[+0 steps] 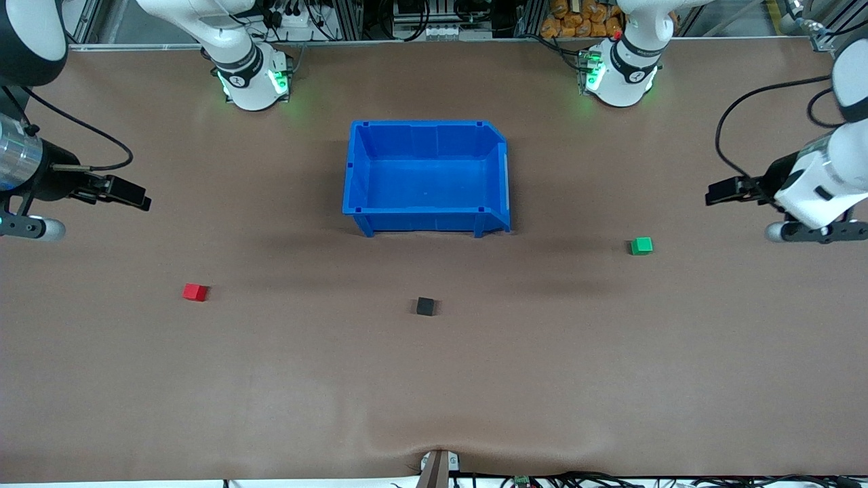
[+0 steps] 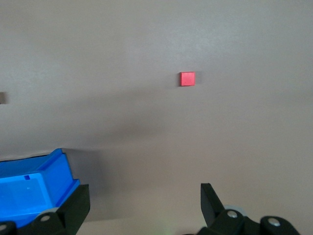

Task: Attach green and red cubes to black cube
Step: 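Lower the right gripper over the red cube while the left gripper lowers over green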

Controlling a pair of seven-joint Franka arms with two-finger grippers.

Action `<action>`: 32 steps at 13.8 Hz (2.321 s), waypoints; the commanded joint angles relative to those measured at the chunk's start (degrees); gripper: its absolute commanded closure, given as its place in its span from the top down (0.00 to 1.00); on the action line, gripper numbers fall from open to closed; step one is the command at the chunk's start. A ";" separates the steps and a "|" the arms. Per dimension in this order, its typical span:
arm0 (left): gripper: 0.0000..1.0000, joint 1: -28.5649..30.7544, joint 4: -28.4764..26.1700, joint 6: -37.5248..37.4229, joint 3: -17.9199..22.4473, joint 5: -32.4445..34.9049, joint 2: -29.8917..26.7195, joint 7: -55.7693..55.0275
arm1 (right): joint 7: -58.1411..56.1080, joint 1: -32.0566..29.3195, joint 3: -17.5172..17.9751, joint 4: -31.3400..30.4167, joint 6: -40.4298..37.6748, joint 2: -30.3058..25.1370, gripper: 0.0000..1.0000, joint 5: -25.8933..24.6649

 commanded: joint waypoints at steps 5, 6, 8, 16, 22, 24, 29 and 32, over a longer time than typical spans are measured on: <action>1.00 0.10 -7.64 7.27 -0.30 -0.69 0.14 -0.35 | 0.55 -4.51 0.03 0.62 3.02 2.86 1.00 0.65; 1.00 0.02 -8.17 7.97 -0.38 -0.69 0.67 -0.35 | 0.55 -4.42 0.03 0.62 3.81 3.30 1.00 0.91; 1.00 0.10 -8.09 8.50 -0.38 -0.61 2.60 -0.35 | 0.47 -3.72 0.11 0.71 4.52 5.49 1.00 2.06; 1.00 -0.69 -7.47 8.76 -0.38 0.18 7.44 -0.18 | -0.41 -4.50 0.11 0.62 3.65 10.23 1.00 1.09; 1.00 -1.13 -7.30 8.76 -0.38 0.18 8.23 -0.18 | -0.06 -6.18 -0.15 0.71 3.91 13.67 1.00 1.09; 1.00 -1.30 -6.95 8.76 -0.38 0.18 8.58 -0.27 | -0.50 -7.85 -0.06 0.71 3.99 16.65 1.00 1.09; 1.00 -1.13 -6.94 14.11 -0.38 0.18 15.96 -0.35 | -2.08 -7.59 0.03 0.80 6.00 23.86 1.00 1.79; 1.00 -1.22 -6.94 16.32 -0.30 0.18 18.60 -0.35 | -1.55 -6.45 0.11 0.71 9.44 26.15 1.00 1.10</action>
